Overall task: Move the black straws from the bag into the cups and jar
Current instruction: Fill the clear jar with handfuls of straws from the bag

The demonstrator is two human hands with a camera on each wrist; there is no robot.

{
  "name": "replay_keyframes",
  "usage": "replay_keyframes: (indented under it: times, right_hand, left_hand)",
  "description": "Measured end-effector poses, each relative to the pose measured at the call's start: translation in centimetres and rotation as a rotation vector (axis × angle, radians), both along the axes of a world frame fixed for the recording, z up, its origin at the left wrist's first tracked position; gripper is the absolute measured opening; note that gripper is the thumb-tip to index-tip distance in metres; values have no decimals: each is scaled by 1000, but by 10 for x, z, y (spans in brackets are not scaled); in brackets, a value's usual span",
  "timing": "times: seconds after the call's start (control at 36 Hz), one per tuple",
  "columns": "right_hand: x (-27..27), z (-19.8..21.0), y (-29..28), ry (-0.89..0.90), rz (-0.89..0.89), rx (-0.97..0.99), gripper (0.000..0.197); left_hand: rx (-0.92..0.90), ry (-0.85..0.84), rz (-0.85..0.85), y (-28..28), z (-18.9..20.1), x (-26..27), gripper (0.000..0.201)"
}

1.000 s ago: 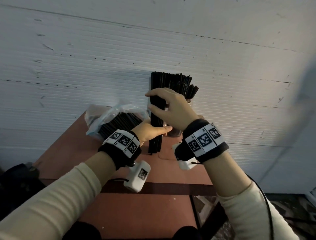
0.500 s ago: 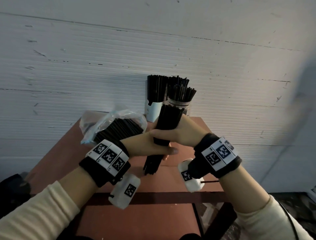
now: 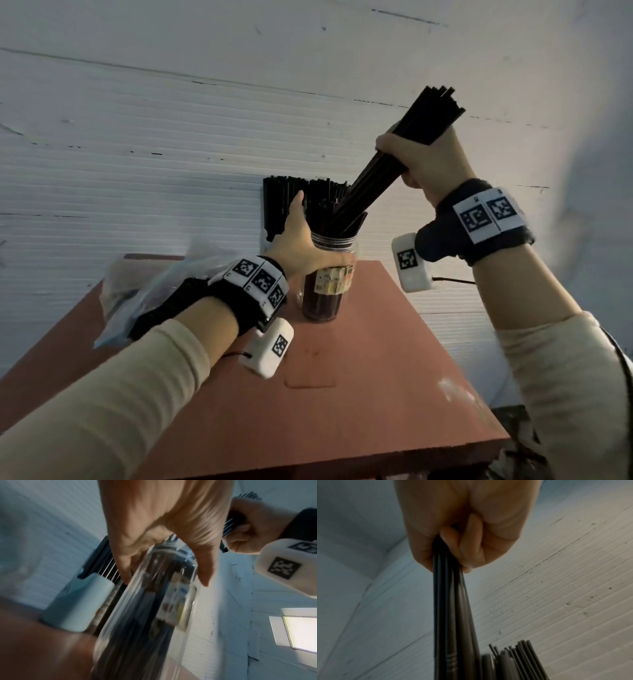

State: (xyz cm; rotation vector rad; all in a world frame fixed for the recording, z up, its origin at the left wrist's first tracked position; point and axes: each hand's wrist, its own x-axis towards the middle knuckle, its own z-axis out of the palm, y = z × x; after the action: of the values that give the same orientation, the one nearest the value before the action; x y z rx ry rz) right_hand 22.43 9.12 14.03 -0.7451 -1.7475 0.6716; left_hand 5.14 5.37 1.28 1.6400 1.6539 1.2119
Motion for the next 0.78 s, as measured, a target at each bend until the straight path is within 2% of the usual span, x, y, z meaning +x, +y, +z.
replay_keyframes:
  times: [0.06,0.14,0.22,0.39,0.47,0.53,0.61,0.69,0.78]
  right_hand:
    - [-4,0,12,-47,-8,-37,23]
    - [-9,-6,32,-136,-17,-77,21]
    - [-16,-13,45,-247,13,-125,22]
    - [-29,-32,53,-459,65,-128,34]
    - [-33,-40,49,-507,61,-46,21]
    - [-33,-46,46,-526,76,-31,24]
    - [-34,-51,45,-536,101,-43,30]
    - [-33,-53,38,-525,68,-62,45]
    - [-31,-53,29,-394,71,12,31]
  left_hand:
    - [-19,-24,-27,7,-3,1,145]
    - [42,-103,-17,11,-13,2,114]
    - [70,-138,-4,14,-24,0,102]
    - [74,-163,-46,19,-29,-5,92]
    - [74,-164,-38,19,-29,-6,92]
    - [69,-163,-39,19,-29,-7,90]
    - [70,-167,-59,19,-28,-7,89]
    - [75,-168,-70,19,-29,-7,92]
    - [81,-170,-63,20,-30,-7,94]
